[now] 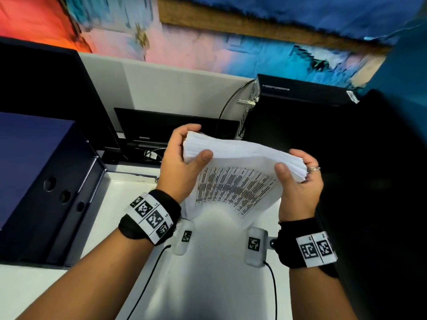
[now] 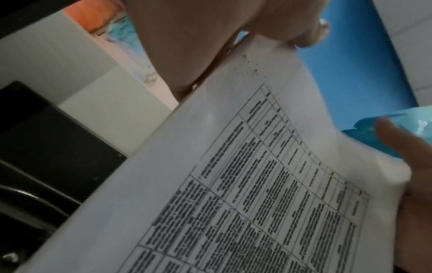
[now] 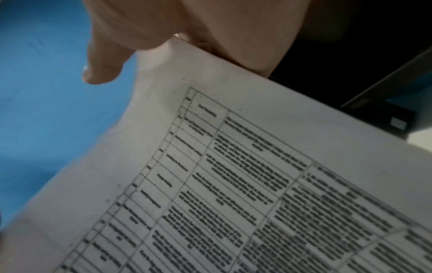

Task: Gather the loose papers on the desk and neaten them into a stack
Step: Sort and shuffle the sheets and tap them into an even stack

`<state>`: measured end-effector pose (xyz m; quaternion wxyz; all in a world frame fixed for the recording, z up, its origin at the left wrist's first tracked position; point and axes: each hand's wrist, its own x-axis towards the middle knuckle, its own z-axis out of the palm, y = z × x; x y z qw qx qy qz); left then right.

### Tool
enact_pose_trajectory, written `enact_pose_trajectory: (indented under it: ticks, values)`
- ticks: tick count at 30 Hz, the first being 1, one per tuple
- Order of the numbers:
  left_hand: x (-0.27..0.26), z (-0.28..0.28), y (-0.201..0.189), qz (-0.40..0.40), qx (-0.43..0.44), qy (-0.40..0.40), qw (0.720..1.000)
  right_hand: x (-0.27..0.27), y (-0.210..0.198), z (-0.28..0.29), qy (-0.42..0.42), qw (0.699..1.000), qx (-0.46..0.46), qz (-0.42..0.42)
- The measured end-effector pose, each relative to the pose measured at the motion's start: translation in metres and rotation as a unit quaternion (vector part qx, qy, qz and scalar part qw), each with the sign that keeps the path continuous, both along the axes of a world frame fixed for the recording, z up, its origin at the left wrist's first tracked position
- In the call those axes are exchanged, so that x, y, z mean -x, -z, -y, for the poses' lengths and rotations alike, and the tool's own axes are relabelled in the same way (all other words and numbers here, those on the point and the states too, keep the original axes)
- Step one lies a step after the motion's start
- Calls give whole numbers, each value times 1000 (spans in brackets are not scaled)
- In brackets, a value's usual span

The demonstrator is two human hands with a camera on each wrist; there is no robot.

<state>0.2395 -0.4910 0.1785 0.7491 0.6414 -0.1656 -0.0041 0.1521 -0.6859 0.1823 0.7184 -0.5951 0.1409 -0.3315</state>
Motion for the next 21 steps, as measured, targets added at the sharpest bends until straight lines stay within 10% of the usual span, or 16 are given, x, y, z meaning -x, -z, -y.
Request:
enact_pose_trajectory:
  ticks: [21]
  values:
    - [-2, 1, 38, -74, -156, -5, 985, 8, 61, -3, -9, 985, -73, -155]
